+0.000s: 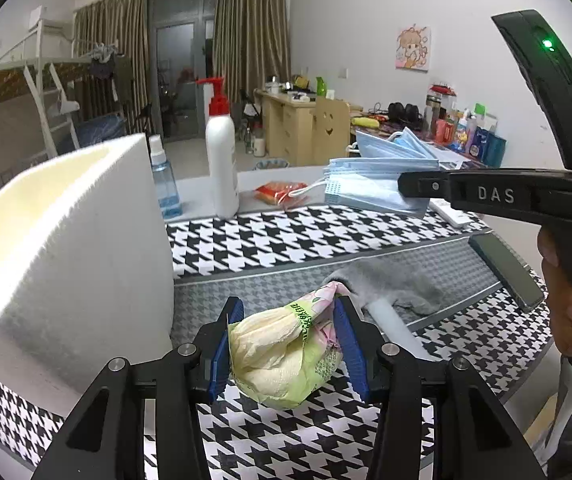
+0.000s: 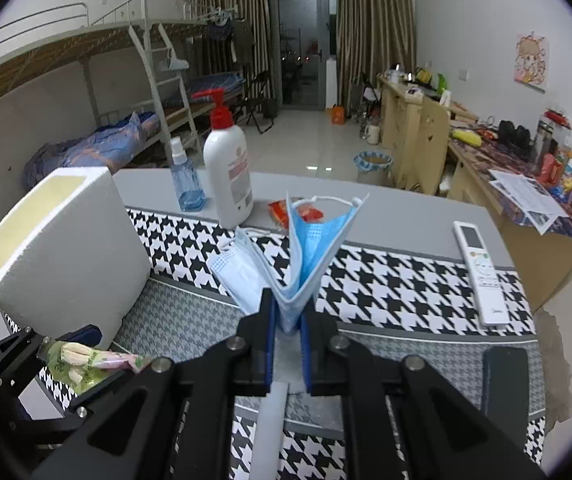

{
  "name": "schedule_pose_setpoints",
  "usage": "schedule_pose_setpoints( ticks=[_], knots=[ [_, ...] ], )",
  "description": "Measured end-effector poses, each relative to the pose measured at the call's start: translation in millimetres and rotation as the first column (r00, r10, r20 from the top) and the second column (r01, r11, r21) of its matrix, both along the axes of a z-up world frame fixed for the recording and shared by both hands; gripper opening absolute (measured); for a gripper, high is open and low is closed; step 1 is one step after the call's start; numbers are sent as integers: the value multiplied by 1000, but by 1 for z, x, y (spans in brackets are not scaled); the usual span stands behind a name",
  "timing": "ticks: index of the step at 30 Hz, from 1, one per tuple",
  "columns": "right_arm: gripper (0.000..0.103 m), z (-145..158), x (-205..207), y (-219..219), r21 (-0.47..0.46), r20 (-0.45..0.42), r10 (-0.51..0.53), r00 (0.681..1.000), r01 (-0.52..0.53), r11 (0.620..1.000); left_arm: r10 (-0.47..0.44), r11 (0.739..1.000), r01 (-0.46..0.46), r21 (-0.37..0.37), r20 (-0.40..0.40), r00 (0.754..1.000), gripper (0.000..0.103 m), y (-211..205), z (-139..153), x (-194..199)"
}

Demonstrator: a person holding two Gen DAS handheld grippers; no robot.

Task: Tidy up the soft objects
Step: 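Carry the snack bag and blue masks toward the white foam box with both grippers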

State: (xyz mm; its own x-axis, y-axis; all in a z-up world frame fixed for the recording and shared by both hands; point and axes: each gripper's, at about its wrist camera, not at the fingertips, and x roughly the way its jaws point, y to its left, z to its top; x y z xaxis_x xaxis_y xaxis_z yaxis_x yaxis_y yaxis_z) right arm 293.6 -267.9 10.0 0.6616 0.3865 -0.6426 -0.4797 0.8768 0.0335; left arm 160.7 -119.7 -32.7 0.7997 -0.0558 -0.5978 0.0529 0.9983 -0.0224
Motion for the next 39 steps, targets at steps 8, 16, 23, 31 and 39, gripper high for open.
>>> schedule_pose_setpoints(
  ticks=[8, 16, 23, 31, 39],
  knots=[
    [14, 15, -20, -15, 61, 52, -30, 998, 26, 998, -42, 999, 41, 25, 42, 998, 49, -6, 22, -7],
    [14, 24, -29, -25, 100, 87, -64, 994, 56, 993, -71, 997, 66, 46, 94, 993, 49, -6, 44, -14],
    [14, 34, -42, -33, 122, 133, -88, 987, 72, 990, -82, 995, 73, 67, 137, 987, 49, -6, 61, -15],
    [14, 40, -49, -36, 135, 156, -88, 984, 67, 989, -79, 995, 65, 77, 182, 980, 49, -4, 75, -18],
    [14, 50, -57, -39, 165, 200, -100, 975, 67, 984, -88, 995, 74, 71, 214, 973, 49, 4, 85, -21]
  ],
)
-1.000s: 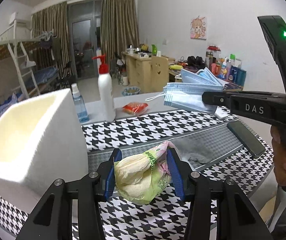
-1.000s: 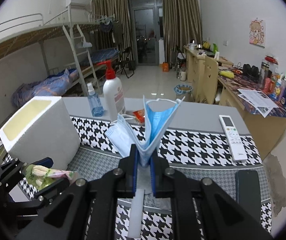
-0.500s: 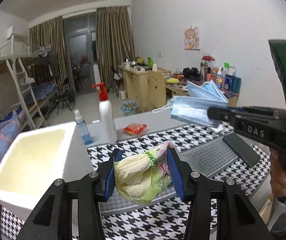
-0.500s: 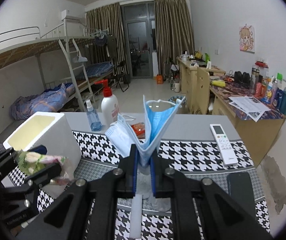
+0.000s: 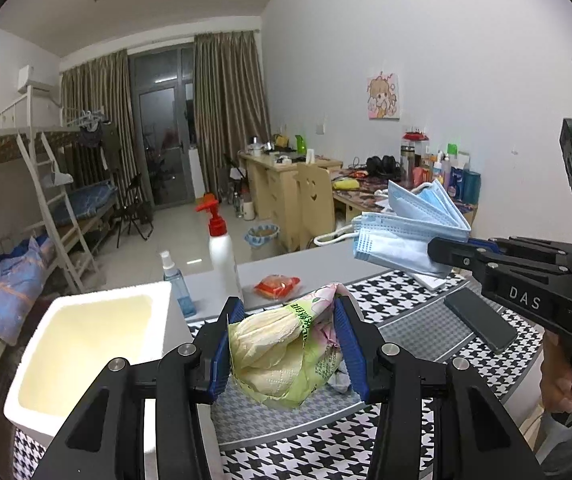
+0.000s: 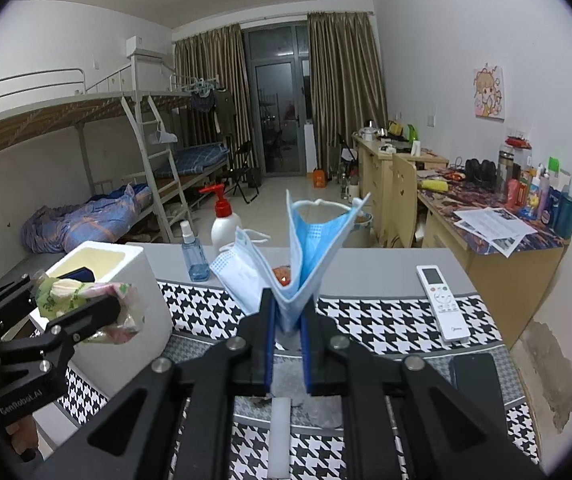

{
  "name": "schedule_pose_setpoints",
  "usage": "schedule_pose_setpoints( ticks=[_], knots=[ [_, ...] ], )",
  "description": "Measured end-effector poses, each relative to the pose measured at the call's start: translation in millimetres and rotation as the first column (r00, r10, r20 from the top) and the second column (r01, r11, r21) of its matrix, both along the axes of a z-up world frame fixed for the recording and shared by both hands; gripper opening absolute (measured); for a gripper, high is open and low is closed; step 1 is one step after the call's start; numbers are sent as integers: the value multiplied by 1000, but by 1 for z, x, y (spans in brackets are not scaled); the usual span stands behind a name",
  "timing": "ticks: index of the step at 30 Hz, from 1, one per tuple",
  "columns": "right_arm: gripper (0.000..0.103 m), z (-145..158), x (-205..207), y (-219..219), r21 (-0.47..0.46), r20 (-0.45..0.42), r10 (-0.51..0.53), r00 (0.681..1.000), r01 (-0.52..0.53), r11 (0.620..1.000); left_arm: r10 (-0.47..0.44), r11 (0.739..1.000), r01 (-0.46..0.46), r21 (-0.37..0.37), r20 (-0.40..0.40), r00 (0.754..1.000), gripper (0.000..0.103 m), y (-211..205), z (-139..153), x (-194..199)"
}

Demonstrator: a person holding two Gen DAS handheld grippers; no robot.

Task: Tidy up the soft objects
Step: 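Carry the snack bag and blue masks toward the white foam box with both grippers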

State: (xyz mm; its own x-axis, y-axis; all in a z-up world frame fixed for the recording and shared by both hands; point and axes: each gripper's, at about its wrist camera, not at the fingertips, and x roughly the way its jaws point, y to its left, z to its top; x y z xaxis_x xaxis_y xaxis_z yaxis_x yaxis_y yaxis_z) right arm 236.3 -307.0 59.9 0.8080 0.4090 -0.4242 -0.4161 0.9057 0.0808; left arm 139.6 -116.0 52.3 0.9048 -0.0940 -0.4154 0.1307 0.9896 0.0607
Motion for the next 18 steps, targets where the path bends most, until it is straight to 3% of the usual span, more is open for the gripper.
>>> schedule_pose_setpoints(
  ticks=[18],
  knots=[
    [14, 11, -4, 31, 16, 52, 26, 998, -27, 1000, 16, 1000, -14, -27, 75, 997, 49, 35, 24, -1]
  ],
)
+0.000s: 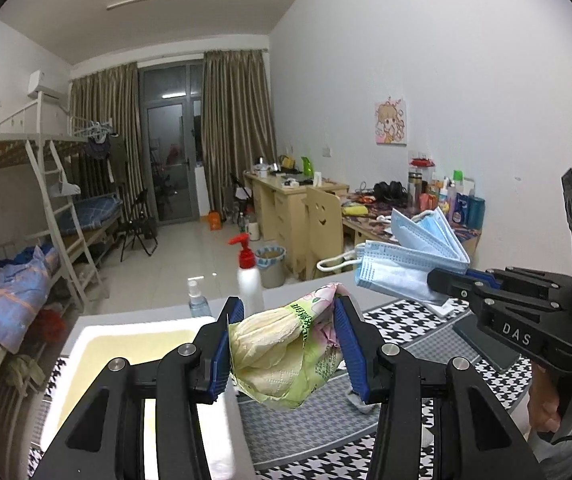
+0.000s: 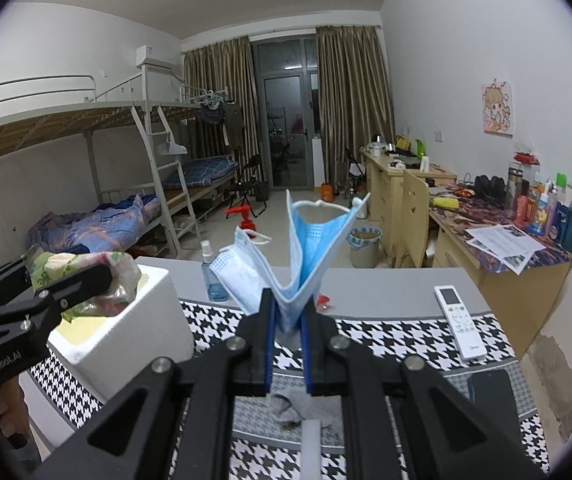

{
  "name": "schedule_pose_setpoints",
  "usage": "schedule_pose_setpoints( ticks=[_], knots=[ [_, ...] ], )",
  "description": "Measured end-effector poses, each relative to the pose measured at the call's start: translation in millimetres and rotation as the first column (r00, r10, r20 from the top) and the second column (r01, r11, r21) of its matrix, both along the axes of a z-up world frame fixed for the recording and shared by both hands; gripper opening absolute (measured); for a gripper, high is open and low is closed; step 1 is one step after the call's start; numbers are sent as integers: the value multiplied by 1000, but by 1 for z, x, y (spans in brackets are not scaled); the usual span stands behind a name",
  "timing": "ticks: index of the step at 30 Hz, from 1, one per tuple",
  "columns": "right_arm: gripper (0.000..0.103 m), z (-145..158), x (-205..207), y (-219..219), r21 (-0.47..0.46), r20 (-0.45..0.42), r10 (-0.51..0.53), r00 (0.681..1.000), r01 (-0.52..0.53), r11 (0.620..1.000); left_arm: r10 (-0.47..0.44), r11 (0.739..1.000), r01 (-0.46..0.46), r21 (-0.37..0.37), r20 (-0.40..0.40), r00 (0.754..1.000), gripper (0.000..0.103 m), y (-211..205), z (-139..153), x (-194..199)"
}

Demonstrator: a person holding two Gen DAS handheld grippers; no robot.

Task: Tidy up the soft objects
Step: 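Carry the snack bag and blue masks toward the white foam box with both grippers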

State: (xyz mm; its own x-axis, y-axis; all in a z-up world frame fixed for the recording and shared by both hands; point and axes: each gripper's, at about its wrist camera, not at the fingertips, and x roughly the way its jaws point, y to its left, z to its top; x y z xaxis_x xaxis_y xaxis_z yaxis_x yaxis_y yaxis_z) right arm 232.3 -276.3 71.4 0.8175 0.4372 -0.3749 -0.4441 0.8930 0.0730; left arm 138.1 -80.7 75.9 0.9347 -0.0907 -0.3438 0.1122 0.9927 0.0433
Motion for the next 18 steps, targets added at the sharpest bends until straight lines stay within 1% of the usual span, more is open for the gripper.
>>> schedule_pose_setpoints(
  ticks=[4, 6, 13, 18],
  knots=[
    [14, 1, -3, 14, -3, 9, 20, 1000, -20, 1000, 17, 1000, -17, 0, 8, 1000, 49, 10, 1, -3],
    [14, 1, -4, 23, -19, 12, 27, 1000, -27, 999, 29, 1000, -29, -2, 14, 999, 49, 14, 1, -6],
    [14, 7, -10, 43, -11, 36, 59, 998, -59, 998, 67, 998, -67, -4, 33, 997, 49, 33, 3, -11],
    [14, 10, -13, 59, -21, 42, 71, 997, -70, 997, 88, 996, -87, -15, 47, 995, 49, 45, 5, -16]
  ],
)
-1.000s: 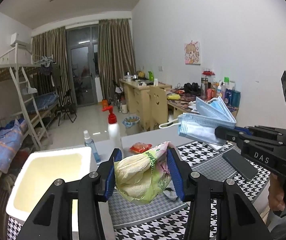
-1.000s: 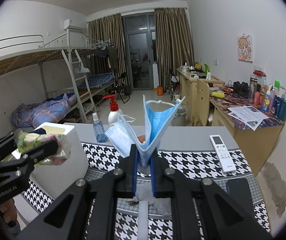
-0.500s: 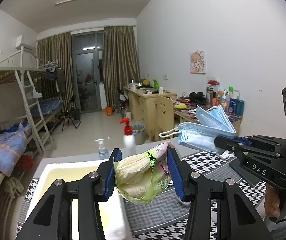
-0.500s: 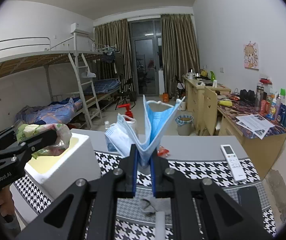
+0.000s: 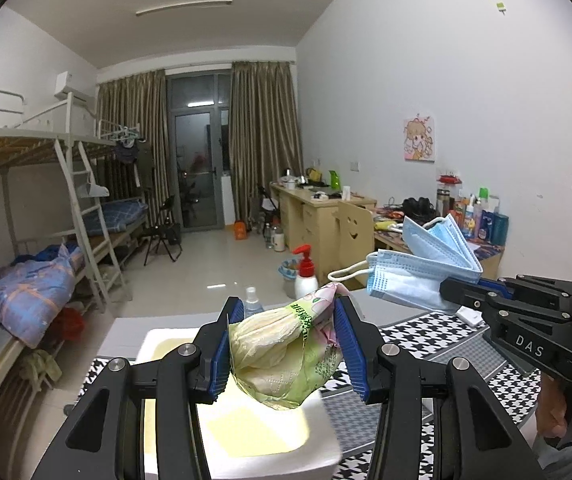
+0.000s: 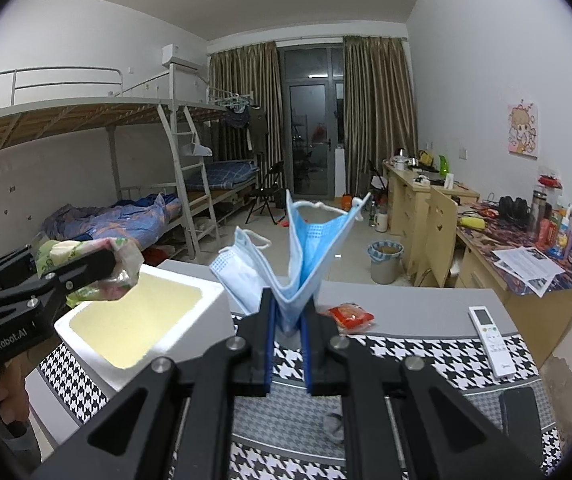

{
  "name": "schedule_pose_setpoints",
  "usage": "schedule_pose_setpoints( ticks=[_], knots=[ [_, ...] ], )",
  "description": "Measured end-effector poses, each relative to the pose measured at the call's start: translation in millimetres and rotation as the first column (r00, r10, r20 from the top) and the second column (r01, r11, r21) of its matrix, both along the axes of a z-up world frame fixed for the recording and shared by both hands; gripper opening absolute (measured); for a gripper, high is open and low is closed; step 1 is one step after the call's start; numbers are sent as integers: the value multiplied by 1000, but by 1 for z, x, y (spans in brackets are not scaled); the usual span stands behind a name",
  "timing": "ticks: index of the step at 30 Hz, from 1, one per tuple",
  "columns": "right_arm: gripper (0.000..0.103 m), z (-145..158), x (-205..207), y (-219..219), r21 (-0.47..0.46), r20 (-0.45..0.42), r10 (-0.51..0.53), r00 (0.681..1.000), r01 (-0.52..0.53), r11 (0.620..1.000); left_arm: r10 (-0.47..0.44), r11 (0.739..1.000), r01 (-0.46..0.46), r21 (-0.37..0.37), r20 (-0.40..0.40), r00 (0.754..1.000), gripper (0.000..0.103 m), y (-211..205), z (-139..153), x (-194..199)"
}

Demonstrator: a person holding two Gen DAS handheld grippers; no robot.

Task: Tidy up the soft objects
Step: 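Carry the snack bag and blue masks toward the white foam box with both grippers, then lower the snack bag into the foam box and open the left gripper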

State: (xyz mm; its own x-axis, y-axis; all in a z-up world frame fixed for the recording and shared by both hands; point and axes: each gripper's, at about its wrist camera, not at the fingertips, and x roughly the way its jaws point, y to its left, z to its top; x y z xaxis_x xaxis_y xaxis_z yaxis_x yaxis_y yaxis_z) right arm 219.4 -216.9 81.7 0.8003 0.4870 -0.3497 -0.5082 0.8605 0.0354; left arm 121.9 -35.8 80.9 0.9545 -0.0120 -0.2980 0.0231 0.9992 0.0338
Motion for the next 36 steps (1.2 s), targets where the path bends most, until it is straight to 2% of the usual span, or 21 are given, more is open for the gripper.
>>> schedule_pose_setpoints(
  ticks=[23, 36],
  knots=[
    [14, 6, -4, 40, -2, 11, 89, 996, -89, 996, 91, 996, -91, -11, -12, 996, 49, 32, -3, -7],
    [14, 3, -2, 58, -34, -6, 125, 992, -125, 992, 100, 995, -101, -17, -48, 994, 49, 46, -12, -1]
  ],
)
